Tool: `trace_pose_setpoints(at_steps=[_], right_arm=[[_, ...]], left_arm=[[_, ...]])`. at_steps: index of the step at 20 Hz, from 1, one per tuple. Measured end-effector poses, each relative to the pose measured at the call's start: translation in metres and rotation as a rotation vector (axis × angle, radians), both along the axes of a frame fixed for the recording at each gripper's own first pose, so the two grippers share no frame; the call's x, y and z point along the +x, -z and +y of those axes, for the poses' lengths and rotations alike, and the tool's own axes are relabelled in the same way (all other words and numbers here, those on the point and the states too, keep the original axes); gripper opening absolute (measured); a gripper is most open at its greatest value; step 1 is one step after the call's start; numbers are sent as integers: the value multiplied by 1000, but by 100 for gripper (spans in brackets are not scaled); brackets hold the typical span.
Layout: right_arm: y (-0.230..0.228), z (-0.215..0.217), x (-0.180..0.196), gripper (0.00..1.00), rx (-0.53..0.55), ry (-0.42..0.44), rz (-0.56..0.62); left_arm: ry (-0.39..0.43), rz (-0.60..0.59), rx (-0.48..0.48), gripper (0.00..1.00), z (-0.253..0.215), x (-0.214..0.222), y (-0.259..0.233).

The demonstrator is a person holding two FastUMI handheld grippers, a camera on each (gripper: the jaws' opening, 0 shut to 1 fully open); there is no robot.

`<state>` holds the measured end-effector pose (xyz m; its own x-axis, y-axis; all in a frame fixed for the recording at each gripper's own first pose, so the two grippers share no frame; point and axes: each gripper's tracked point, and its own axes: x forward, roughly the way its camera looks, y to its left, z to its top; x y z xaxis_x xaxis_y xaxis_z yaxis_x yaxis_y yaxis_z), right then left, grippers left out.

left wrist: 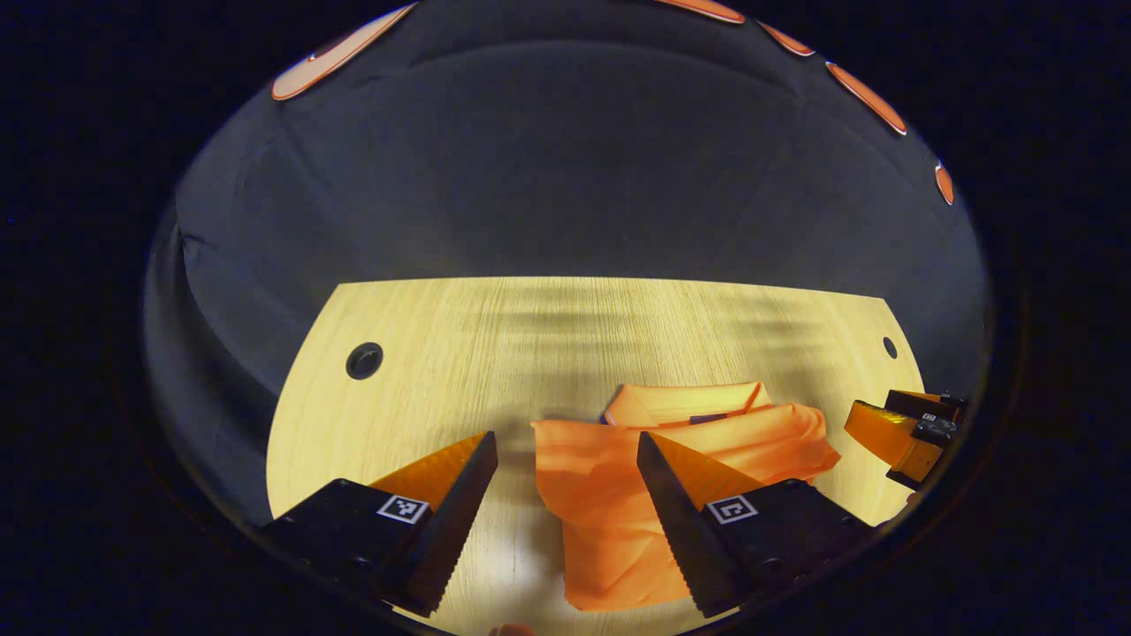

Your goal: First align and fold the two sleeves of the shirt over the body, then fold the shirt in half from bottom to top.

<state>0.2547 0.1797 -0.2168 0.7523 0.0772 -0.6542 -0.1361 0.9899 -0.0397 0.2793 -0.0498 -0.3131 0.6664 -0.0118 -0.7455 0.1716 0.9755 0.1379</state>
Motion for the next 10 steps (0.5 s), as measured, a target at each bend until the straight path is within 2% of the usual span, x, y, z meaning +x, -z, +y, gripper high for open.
trace_pose_setpoints(at_steps=[5, 10], right_arm=[[-65, 11, -44, 99, 26, -51, -112], [-130, 14, -85, 99, 77, -85, -227]], left_arm=[[15, -115, -56, 98, -5, -33, -76], [47, -299, -49, 98, -3, -76, -162]])
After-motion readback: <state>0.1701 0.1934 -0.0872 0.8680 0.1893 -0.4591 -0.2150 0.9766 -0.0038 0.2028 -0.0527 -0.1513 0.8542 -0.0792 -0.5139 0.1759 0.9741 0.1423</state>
